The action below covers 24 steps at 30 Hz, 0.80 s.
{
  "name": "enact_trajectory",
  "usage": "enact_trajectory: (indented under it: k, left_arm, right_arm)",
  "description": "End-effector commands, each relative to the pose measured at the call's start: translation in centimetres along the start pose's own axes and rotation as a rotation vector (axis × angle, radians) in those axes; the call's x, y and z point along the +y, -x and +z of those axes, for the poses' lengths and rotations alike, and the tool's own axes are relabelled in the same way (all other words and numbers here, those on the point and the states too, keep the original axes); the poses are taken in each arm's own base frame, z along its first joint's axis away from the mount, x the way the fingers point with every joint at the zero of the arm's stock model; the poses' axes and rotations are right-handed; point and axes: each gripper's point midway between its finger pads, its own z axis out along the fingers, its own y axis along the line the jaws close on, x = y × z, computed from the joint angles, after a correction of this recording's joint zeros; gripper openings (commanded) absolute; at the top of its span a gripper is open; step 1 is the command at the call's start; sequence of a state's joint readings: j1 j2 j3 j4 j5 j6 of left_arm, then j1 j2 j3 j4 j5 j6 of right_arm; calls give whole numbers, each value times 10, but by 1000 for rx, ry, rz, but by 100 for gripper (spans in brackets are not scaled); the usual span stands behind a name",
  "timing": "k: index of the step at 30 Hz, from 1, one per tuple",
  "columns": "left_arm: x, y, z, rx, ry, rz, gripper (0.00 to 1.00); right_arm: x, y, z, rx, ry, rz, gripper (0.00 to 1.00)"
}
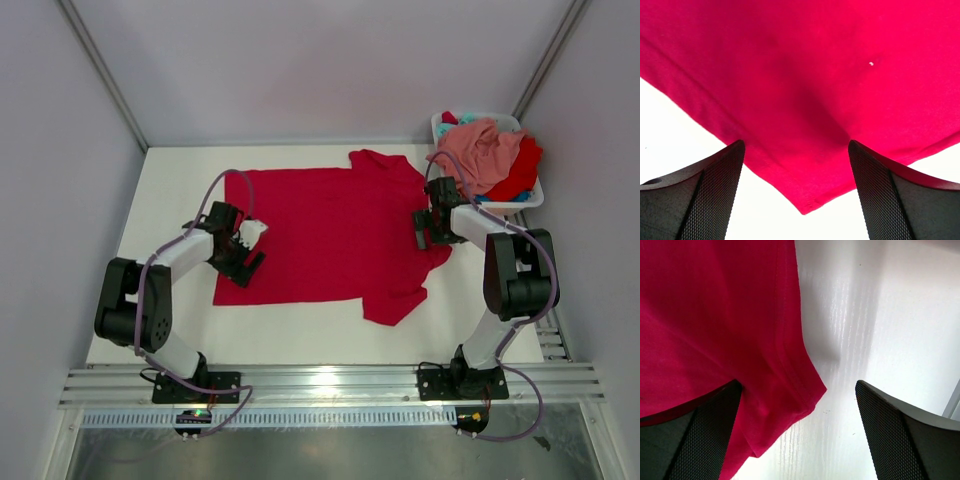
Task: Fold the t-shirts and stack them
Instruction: Flatten the tshirt out
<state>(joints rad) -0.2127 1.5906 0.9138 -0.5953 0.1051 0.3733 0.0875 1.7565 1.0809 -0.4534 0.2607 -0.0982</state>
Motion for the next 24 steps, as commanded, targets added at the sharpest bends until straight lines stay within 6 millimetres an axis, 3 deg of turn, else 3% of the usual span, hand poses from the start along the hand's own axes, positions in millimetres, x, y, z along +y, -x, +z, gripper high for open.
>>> enact_trajectory:
  k: [1, 7, 17, 24]
  left_arm:
    - [10, 16, -5, -62, 30, -14, 86]
    - [16, 25, -8, -95, 47, -28, 86]
    - [35, 76, -9, -183, 73, -85, 86]
    - [47, 97, 4, -197, 84, -112, 86]
  right_arm:
    - [-16, -8, -3, 21, -81, 0, 99]
    - [-2, -7, -11, 14, 12, 4, 99]
    - [15, -15, -12, 50, 94, -46, 99]
    - [27, -30, -13, 79, 97, -117, 99]
